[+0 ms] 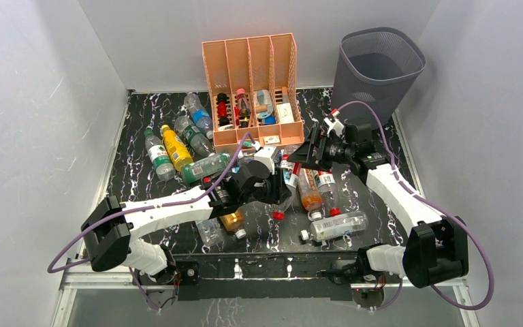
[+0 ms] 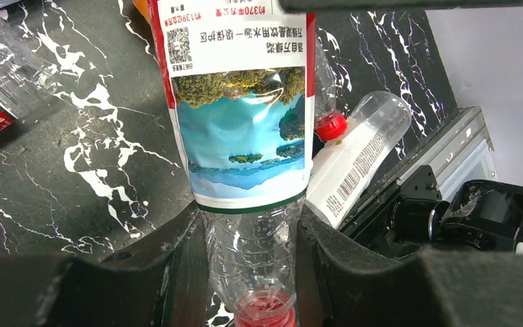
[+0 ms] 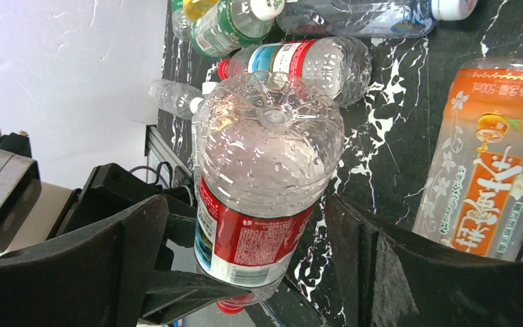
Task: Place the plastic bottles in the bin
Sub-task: Pick up the plastic bottle at the center of the board.
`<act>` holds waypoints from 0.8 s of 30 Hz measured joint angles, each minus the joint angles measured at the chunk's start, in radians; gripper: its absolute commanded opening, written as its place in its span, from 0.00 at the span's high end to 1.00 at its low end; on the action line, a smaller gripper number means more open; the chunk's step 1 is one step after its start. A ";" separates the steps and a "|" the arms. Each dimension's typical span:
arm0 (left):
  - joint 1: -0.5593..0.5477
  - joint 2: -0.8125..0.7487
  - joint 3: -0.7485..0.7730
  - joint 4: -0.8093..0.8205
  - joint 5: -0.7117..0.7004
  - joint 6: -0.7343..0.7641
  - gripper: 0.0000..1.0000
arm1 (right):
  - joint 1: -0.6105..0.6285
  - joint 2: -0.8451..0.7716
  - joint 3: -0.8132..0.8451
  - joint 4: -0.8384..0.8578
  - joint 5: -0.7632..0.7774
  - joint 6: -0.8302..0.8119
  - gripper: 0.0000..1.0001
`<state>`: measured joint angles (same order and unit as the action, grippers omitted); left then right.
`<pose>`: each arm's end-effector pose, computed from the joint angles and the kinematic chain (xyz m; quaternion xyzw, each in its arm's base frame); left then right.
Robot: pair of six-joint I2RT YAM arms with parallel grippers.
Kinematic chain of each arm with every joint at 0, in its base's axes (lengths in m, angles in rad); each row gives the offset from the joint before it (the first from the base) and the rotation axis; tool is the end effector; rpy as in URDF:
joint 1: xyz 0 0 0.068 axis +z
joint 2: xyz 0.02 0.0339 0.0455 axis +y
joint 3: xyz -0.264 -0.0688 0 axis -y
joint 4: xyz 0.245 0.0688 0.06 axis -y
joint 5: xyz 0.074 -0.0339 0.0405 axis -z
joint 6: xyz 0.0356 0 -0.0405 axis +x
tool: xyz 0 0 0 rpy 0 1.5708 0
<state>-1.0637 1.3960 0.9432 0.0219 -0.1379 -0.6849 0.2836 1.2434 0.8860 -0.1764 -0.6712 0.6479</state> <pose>0.1596 -0.2773 0.2746 0.1216 0.8319 -0.3757 0.3898 0.2562 0.0977 0.2821 -0.0120 0.8361 0.4657 0.2896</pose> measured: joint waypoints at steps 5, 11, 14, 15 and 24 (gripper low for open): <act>-0.001 0.002 0.001 0.001 0.004 0.005 0.82 | 0.033 0.013 0.000 0.001 0.016 0.003 0.03; -0.006 0.002 0.005 0.008 0.005 0.006 0.75 | 0.053 0.027 0.000 0.010 0.027 0.002 0.23; -0.006 0.002 0.006 0.008 0.003 0.006 0.67 | 0.054 0.036 0.000 0.018 0.040 0.004 0.34; -0.006 0.002 0.006 0.008 0.001 0.006 0.65 | 0.055 0.040 0.000 0.020 0.040 0.005 0.38; -0.006 0.002 0.006 0.008 0.000 0.006 0.41 | 0.060 0.044 0.000 0.030 0.041 0.001 0.47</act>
<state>-1.0698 1.3979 0.9493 0.0303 -0.1375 -0.6788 0.3435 1.2877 0.8860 -0.1463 -0.6304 0.6487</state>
